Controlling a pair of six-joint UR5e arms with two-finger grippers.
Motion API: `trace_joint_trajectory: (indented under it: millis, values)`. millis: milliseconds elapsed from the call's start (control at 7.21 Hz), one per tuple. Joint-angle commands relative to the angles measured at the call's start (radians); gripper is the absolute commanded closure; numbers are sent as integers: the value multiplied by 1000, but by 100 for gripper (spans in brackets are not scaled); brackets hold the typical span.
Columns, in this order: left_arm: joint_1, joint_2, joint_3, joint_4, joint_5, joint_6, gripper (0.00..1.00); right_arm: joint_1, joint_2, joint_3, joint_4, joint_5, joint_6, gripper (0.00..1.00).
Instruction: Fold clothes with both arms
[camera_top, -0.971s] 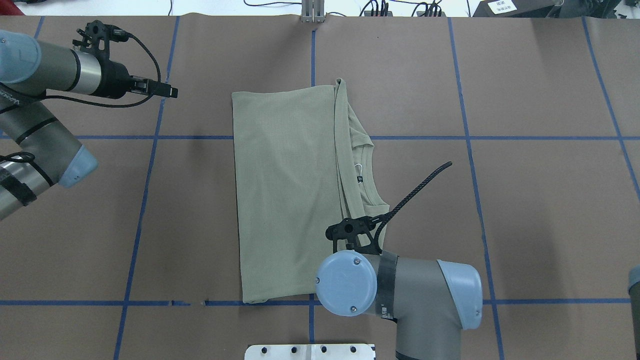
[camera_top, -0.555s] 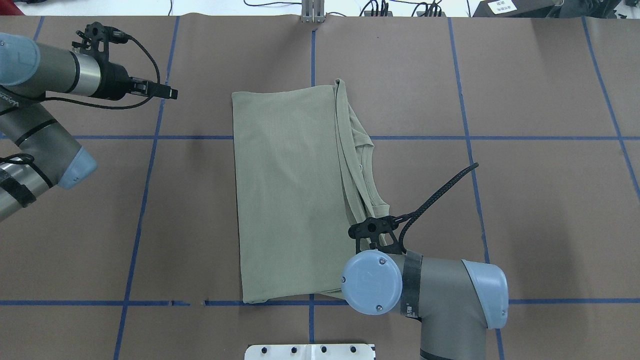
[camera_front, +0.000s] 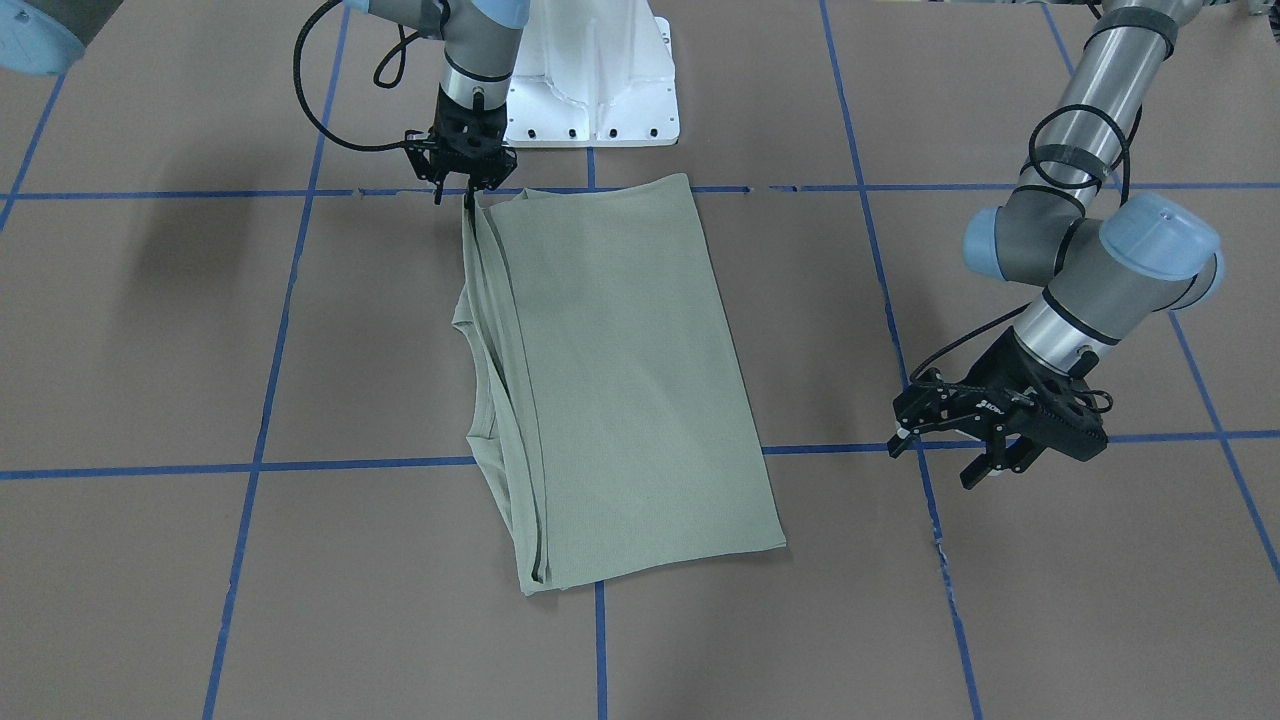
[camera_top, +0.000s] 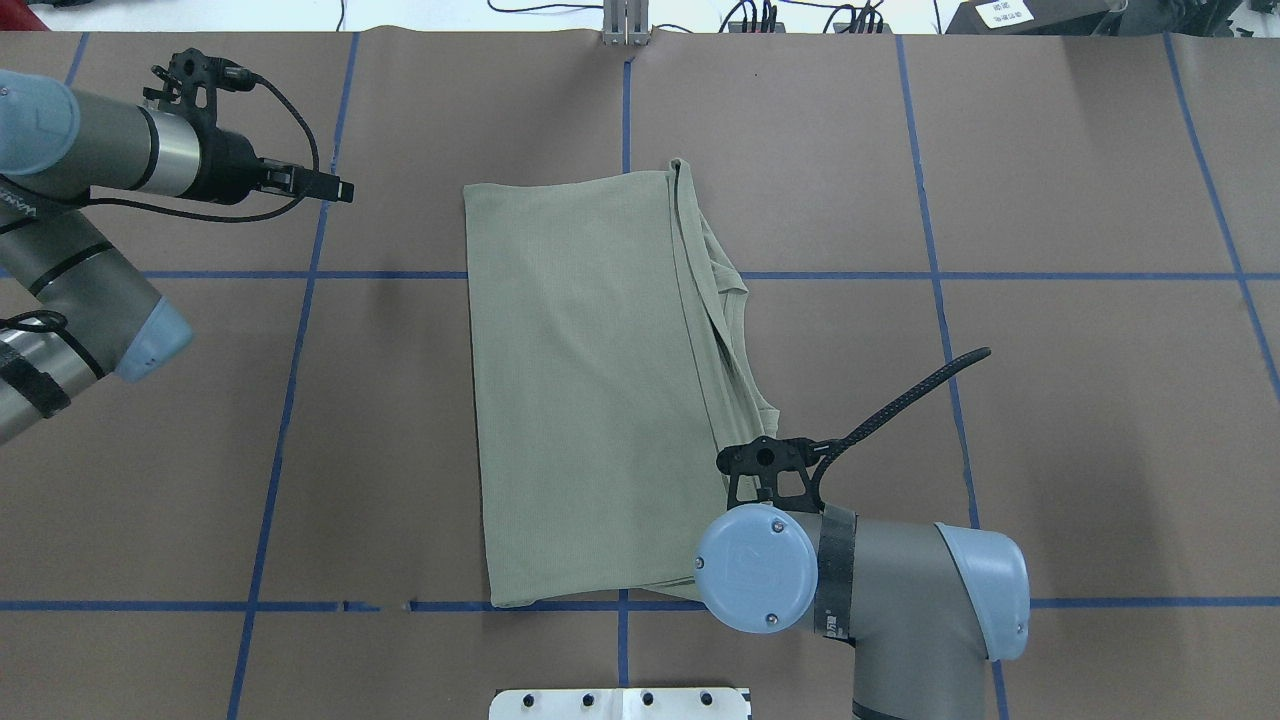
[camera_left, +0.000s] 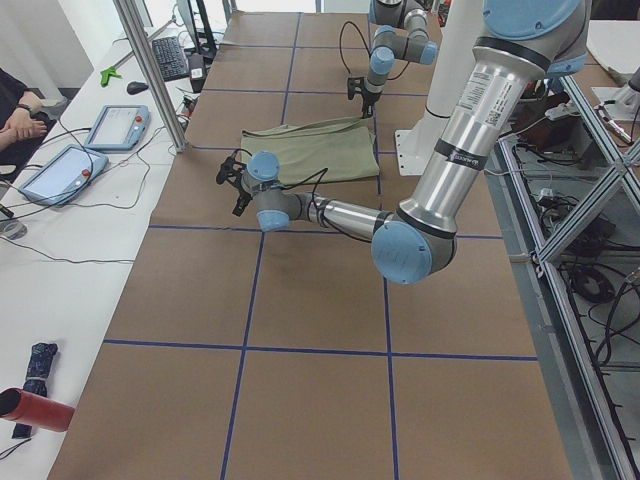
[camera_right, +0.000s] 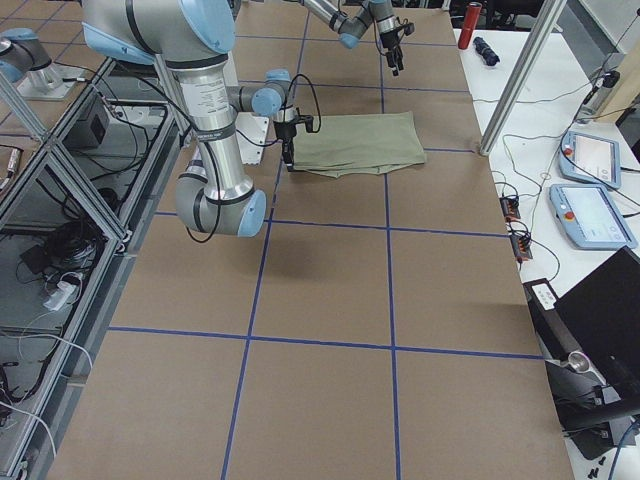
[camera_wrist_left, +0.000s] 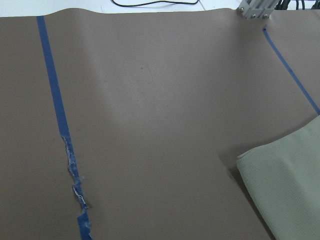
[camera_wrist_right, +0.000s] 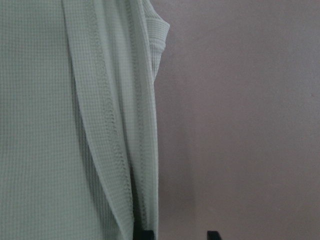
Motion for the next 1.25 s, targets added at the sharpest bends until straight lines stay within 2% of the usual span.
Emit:
trace_joint_trajectory:
  millis: [0,139,416,693,1109]
  values:
    - [2,1,0,0,0,-2,0,48,12,-5,105,3,-38,0]
    - [2,1,-2,0,0,-2,0,62,15,-35,153,2,-80,0]
    - [2,1,-2,0,0,-2,0,62,22,-62,168,5,-91,0]
    - [2,1,0,0,0,-2,0,118,59,-85,178,8,-190,0]
    - [3,1,0,0,-2,-5,0,126,67,-224,305,10,-218,0]
